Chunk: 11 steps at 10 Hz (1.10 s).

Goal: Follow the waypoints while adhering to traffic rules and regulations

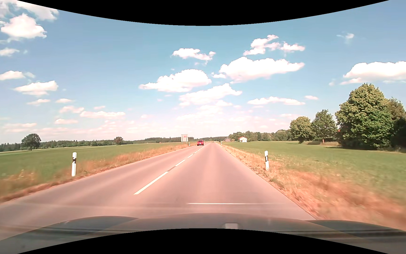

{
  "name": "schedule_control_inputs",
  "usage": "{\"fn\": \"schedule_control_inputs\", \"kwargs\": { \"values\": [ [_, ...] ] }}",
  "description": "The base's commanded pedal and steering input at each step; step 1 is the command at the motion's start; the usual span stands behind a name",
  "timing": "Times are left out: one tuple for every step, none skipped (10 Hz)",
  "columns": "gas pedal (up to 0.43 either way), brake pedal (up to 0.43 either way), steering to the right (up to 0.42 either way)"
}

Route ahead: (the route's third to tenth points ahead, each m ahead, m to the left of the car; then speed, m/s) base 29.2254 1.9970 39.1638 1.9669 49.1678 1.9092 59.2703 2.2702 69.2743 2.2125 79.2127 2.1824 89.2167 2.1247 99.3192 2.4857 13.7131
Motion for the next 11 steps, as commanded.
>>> {"fn": "schedule_control_inputs", "kwargs": {
  "values": [
    [0.240,0.000,0.000],
    [0.240,0.000,-0.001],
    [0.240,0.000,-0.001],
    [0.240,0.000,-0.001],
    [0.240,0.000,-0.001],
    [0.240,0.000,-0.001],
    [0.240,0.000,-0.001],
    [0.240,0.000,-0.001],
    [0.240,0.000,-0.001],
    [0.240,0.000,-0.002],
    [0.240,0.000,-0.003]
  ]
}}
